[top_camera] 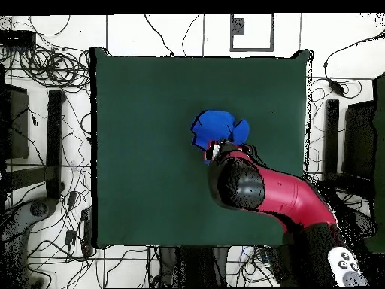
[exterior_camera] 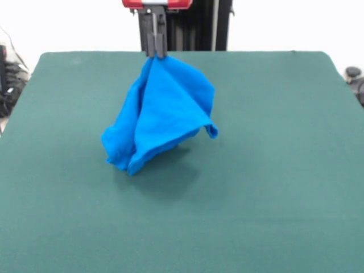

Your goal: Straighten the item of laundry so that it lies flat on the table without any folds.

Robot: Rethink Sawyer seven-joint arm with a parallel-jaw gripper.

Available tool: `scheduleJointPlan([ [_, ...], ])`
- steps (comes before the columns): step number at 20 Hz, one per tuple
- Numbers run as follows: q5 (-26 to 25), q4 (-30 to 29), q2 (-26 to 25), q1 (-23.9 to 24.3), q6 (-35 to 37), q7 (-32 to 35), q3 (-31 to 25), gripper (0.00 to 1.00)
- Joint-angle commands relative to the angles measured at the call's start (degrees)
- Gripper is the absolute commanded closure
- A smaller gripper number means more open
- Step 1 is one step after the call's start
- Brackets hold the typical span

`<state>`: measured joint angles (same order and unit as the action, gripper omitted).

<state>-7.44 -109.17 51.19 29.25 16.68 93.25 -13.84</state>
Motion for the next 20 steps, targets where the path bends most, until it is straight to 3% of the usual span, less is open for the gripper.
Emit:
scheduleJointPlan([
  [1,-2.49,-3.88,-1.49,-3.89,-2.09,6.08,-2.64,1.00],
  [4,-2.50,-4.28,-1.41,-3.75,-3.48,6.33,-2.86,1.00],
  [5,-2.60,-4.38,-1.44,-3.59,-4.03,6.07,-3.09,0.00],
  [20,-3.15,-4.18,-1.38,-4.41,-4.54,5.51,-2.31,0.00],
])
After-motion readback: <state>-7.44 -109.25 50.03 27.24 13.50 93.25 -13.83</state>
